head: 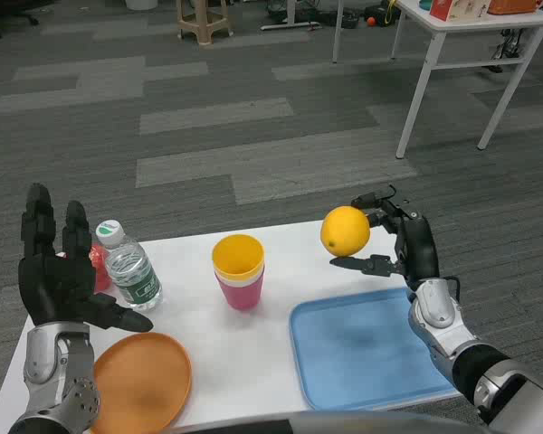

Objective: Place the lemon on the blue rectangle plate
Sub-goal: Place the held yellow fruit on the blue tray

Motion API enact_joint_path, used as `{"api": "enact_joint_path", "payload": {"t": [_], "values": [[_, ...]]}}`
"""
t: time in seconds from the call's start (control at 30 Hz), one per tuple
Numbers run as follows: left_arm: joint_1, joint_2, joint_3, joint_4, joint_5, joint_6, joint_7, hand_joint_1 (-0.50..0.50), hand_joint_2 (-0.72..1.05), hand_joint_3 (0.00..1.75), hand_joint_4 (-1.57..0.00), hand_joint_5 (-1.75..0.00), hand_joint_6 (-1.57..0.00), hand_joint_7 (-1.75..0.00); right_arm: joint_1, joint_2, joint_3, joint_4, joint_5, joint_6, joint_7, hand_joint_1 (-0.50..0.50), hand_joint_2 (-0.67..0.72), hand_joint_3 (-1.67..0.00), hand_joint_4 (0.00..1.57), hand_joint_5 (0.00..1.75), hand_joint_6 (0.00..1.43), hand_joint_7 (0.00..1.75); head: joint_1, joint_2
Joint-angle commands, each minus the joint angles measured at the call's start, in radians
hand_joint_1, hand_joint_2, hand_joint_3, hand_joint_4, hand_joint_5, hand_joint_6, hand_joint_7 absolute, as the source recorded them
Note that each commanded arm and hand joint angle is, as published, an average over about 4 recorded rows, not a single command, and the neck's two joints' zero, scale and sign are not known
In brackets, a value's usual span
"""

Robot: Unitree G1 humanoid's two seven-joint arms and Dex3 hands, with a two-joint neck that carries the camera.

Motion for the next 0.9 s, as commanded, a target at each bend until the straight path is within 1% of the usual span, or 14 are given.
{"api": "enact_joint_path", "payload": {"t": [0.03,0.27,0.57,0.6,0.67,0.73,0.9], "values": [[0.023,-0.005,0.003,-0.001,0.015,-0.007,-0.003,-0.5,-0.72,0.09,0.0,0.0,0.0,0.0,-0.029,0.007,0.025,0.0,0.008,-0.027,-0.027,-0.46,-0.48,-0.08,0.97,1.45,0.94,1.19,-0.005,-0.012],[0.025,-0.008,0.008,-0.004,0.019,-0.007,-0.003,-0.5,-0.72,0.09,0.0,0.0,0.0,0.0,-0.029,0.003,0.028,0.0,0.009,-0.026,-0.027,-0.46,-0.48,-0.08,0.98,1.45,0.93,1.19,0.001,-0.007],[0.017,-0.01,0.008,0.002,0.02,-0.007,-0.003,-0.5,-0.72,0.09,0.0,0.0,0.0,0.0,-0.03,-0.005,0.029,0.003,0.01,-0.026,-0.026,-0.46,-0.48,-0.08,0.98,1.45,0.94,1.19,-0.005,-0.029],[0.016,-0.01,0.009,0.002,0.02,-0.007,-0.003,-0.5,-0.72,0.09,0.0,0.0,0.0,0.0,-0.03,-0.011,0.03,0.002,0.01,-0.026,-0.022,-0.46,-0.48,-0.08,0.98,1.45,0.94,1.19,-0.006,-0.035],[0.015,-0.012,0.013,0.003,0.02,-0.007,-0.003,-0.5,-0.72,0.09,0.0,0.0,0.0,0.0,-0.018,-0.033,0.032,-0.007,0.013,-0.026,-0.004,-0.46,-0.48,-0.08,0.98,1.45,0.94,1.19,-0.009,-0.044],[0.015,-0.014,0.019,0.003,0.02,-0.007,-0.003,-0.5,-0.72,0.09,0.0,0.0,0.0,0.0,0.005,-0.059,0.033,-0.021,0.016,-0.026,0.015,-0.46,-0.48,-0.08,0.98,1.45,0.94,1.19,-0.013,-0.057],[0.015,-0.018,0.026,0.004,0.021,-0.007,-0.003,-0.5,-0.72,0.09,0.0,0.0,0.0,0.0,0.076,-0.109,0.033,-0.063,0.016,-0.024,0.052,-0.46,-0.48,-0.08,0.96,1.45,0.92,1.19,-0.037,-0.088]]}}
